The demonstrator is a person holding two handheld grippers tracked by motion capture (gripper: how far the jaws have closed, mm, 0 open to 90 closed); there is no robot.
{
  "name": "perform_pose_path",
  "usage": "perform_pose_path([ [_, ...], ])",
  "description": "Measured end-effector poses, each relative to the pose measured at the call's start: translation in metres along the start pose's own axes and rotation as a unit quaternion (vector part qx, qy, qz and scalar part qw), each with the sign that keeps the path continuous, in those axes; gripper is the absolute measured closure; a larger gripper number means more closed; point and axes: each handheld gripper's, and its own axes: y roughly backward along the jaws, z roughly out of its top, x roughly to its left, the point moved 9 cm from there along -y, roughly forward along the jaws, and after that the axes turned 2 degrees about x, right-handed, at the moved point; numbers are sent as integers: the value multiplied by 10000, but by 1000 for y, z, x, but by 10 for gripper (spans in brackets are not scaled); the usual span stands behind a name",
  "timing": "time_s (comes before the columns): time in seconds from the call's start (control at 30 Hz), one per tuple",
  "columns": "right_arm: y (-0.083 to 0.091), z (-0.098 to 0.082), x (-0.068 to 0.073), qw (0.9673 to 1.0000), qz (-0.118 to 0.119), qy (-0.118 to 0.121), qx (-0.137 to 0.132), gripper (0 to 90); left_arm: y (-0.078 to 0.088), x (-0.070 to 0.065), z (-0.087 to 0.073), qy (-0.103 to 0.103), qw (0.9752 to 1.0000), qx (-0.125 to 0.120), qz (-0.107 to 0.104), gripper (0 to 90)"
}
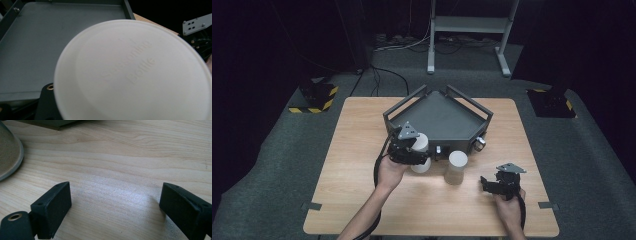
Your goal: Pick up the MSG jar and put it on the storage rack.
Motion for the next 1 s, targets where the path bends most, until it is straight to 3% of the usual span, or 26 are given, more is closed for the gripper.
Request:
perform_pose_path([
  [0.37,0,0,0,10000,0,2,-2,104,2,1,32,-2,10000,-89,-18,354],
  [1.0,0,0,0,10000,-1,1,-2,104,-14,16,65,90,9990,-216,385,354],
])
